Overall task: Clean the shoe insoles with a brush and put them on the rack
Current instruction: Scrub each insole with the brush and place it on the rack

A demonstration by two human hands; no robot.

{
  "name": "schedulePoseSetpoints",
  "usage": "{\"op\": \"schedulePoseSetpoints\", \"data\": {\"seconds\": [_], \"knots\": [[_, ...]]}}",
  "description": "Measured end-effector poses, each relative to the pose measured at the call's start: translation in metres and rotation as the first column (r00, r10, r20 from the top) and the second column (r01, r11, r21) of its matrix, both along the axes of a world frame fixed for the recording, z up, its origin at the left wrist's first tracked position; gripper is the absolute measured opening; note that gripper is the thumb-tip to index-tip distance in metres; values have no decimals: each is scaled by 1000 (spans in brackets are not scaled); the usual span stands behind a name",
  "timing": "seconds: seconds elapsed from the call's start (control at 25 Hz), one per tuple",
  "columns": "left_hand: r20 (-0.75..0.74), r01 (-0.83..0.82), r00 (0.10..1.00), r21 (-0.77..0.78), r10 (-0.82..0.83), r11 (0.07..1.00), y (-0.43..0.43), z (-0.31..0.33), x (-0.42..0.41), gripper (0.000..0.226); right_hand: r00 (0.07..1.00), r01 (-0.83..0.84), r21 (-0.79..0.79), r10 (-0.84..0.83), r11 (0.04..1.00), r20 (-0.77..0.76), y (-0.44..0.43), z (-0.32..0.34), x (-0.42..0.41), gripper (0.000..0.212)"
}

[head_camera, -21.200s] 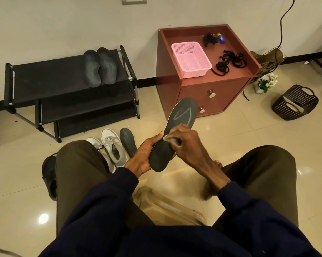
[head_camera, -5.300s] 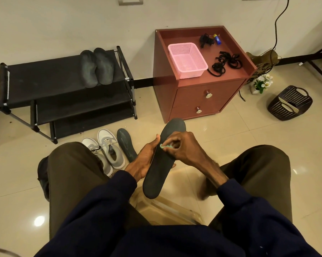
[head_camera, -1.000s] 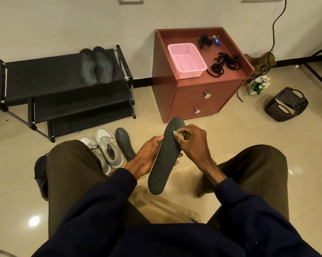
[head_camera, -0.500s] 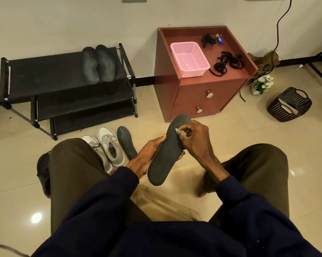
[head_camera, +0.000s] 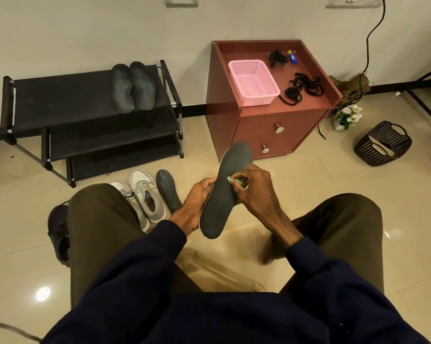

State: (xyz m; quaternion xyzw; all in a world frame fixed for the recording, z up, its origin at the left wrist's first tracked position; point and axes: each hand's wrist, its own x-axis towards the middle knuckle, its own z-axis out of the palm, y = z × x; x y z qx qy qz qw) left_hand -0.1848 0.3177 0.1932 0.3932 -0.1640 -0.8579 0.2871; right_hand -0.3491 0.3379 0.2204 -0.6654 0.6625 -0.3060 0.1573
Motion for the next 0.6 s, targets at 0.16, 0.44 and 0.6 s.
{"op": "schedulePoseSetpoints", "data": {"seconds": [0.16, 0.44, 0.6], "knots": [[-77, 51, 996, 50, -47, 997, 3, 4, 2, 46, 998, -7, 3, 7, 1000, 59, 7, 1, 5, 12], [-47, -22, 999, 8, 23, 1000, 2, 4, 2, 51, 969, -242, 150, 232, 959, 82, 27, 9, 23, 10], [-48, 8, 999, 50, -6, 999, 4, 2, -6, 53, 999, 41, -29, -42, 999, -16, 19, 0, 9, 11]]}}
